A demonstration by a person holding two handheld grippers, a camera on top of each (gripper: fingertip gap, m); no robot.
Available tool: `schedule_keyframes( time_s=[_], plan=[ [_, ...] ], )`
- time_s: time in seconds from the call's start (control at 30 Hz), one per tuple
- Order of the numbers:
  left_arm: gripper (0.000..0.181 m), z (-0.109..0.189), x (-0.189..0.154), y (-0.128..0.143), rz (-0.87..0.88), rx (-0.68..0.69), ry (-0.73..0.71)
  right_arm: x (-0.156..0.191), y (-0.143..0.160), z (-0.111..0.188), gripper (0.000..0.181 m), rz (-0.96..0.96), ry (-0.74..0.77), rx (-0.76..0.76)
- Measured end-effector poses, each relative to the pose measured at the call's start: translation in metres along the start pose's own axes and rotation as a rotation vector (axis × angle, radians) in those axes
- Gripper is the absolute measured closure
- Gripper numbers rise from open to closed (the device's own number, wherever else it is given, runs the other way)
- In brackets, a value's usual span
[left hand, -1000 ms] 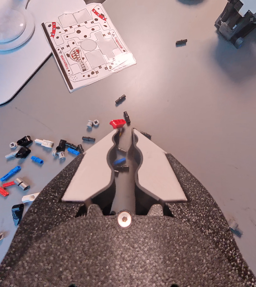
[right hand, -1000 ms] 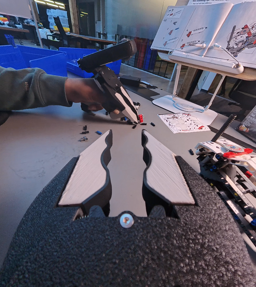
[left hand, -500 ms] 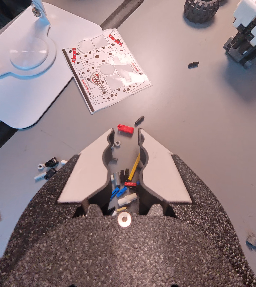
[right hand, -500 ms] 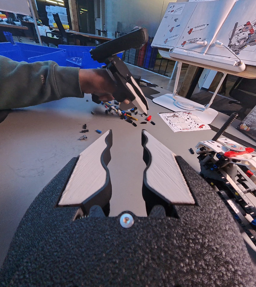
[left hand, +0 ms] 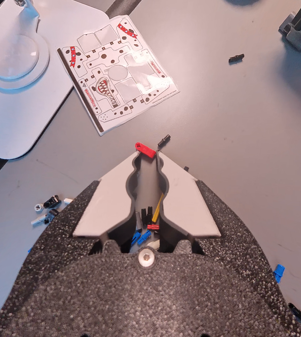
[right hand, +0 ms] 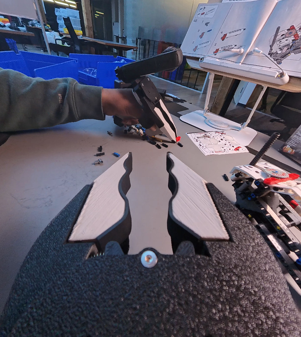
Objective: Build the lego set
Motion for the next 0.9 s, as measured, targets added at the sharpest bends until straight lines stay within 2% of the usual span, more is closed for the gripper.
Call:
schedule_keyframes(
  time_s=[0.17, 0.33, 0.43, 0.67, 0.77, 0.9],
  plan=[
    [0.166, 0.008, -0.001, -0.006, -0.023, -0.058, -0.014, 0.0, 0.0, 0.0, 0.144, -0.002, 0.001, -0.002],
    [0.166, 0.052, -0.026, -0.007, -0.088, -0.114, 0.045, -0.001, -0.001, 0.001, 0.144, 0.002, 0.005, -0.004],
    [0.166, 0.082, -0.048, 0.017, -0.116, -0.12, 0.093, -0.001, -0.002, 0.002, 0.144, 0.004, 0.01, -0.006],
    [0.166, 0.123, -0.101, 0.106, -0.098, -0.022, 0.223, 0.001, 0.002, -0.001, 0.144, 0.018, 0.003, 0.014],
    [0.166, 0.125, -0.115, 0.127, -0.118, 0.001, 0.22, 0.0, 0.004, -0.003, 0.144, 0.015, 0.007, 0.023],
    [0.165, 0.115, -0.119, 0.134, -0.148, 0.031, 0.185, -0.002, 0.005, -0.004, 0.145, 0.011, 0.015, 0.03]
  ],
)
Point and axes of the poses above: each gripper's, where its closed fingertips meet, z back along the fingers, y out of its underside, x = y × z across the jaws, the point moved 1 cm from there along z, back along the fingers, and after that the axes turned 10 degrees about z, right-handed, at the moved point
